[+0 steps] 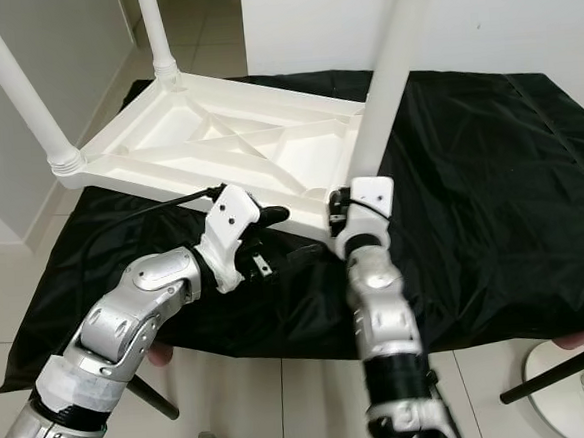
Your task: Building children table
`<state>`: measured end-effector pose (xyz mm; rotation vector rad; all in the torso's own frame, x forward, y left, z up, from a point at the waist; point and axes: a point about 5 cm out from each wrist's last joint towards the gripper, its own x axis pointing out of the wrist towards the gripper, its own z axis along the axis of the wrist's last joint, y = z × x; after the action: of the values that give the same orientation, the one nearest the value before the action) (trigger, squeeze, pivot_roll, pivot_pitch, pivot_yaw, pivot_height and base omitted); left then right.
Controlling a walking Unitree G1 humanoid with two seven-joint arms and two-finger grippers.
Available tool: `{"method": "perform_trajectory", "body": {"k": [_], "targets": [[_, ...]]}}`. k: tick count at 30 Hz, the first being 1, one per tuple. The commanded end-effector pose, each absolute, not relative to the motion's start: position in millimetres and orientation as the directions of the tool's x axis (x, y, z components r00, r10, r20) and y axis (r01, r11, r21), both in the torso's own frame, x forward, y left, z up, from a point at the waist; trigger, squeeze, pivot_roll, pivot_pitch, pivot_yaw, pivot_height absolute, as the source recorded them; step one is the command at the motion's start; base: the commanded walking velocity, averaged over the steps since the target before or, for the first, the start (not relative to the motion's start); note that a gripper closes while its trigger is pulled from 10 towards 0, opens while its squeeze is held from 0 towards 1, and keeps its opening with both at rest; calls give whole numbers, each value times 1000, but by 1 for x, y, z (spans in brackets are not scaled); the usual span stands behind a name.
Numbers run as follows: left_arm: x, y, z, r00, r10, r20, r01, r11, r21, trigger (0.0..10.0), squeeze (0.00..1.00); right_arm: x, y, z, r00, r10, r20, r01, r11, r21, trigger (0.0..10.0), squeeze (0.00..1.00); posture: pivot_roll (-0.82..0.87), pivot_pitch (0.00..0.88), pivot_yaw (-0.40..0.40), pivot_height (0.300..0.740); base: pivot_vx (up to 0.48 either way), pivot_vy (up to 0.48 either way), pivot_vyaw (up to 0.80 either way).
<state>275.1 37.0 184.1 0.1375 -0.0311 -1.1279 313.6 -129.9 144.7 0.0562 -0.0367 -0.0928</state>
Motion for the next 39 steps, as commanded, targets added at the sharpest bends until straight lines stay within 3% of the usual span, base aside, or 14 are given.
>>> {"method": "perform_trajectory", "body": {"k": [1, 4, 5, 8, 9, 19, 20, 23, 28, 33, 38, 39], "targets": [[276, 39, 183, 435, -899, -61, 895, 424, 135, 10000, 0, 311, -128, 141, 995, -96, 5, 95, 991, 91, 10000, 0, 2, 0, 20, 740, 0, 0, 0], [275, 39, 183, 433, -899, -60, 896, 423, 136, 10000, 0, 311, -127, 142, 996, -88, -5, 88, 993, 80, 10000, 0, 2, 0, 20, 740, 0, 0, 0], [276, 39, 183, 432, -900, -60, 896, 421, 137, 10000, 0, 311, -132, 144, 994, -107, 0, 107, 991, 80, 10000, 537, -2, 0, 21, 740, 0, 0, 0], [276, 39, 183, 432, -900, -61, 897, 421, 138, 10000, 0, 311, -136, 145, 993, -117, 5, 116, 990, 78, 10000, 537, -2, 0, 21, 740, 0, 0, 0], [277, 39, 183, 434, -899, -60, 895, 423, 140, 10000, 0, 312, -141, 151, 994, -108, 35, 104, 991, 87, 10000, 1000, 1, 0, 18, 740, 0, 0, 0], [275, 39, 181, 436, -898, -58, 895, 426, 136, 10000, 0, 314, -153, 150, 997, 73, 21, -74, 995, 59, 10000, 1000, 0, 0, 12, 740, 0, 0, 0], [275, 38, 181, 437, -898, -58, 894, 427, 135, 10000, 0, 314, -156, 149, 991, 131, 16, -131, 991, 37, 10000, 0, 2, 0, 10, 740, 0, 0, 0], [275, 38, 181, 438, -897, -57, 894, 428, 135, 10000, 0, 314, -159, 149, 982, 188, 18, -188, 982, 27, 10000, 0, 1, 0, 10, 740, 0, 0, 0], [276, 38, 182, 439, -897, -55, 893, 429, 135, 10000, 0, 315, -170, 152, 893, 449, 25, -443, 888, -122, 10000, 0, 1, 0, 20, 740, 0, 0, 0], [278, 39, 184, 439, -897, -53, 893, 429, 138, 10000, 0, 323, -177, 153, 823, 567, -10, -560, 809, -178, 10000, 0, -3, 0, 35, 740, 0, 0, 0], [278, 38, 185, 437, -898, -52, 894, 426, 140, 10000, 0, 327, -179, 153, 801, 597, -31, -590, 782, -201, 10000, 0, -3, 0, 39, 740, 0, 0, 0], [279, 38, 186, 436, -899, -52, 894, 425, 140, 10000, 0, 330, -180, 152, 796, 603, -52, -599, 775, -201, 4941, 0, -1, 0, 42, 740, 0, 0, 0]]}}
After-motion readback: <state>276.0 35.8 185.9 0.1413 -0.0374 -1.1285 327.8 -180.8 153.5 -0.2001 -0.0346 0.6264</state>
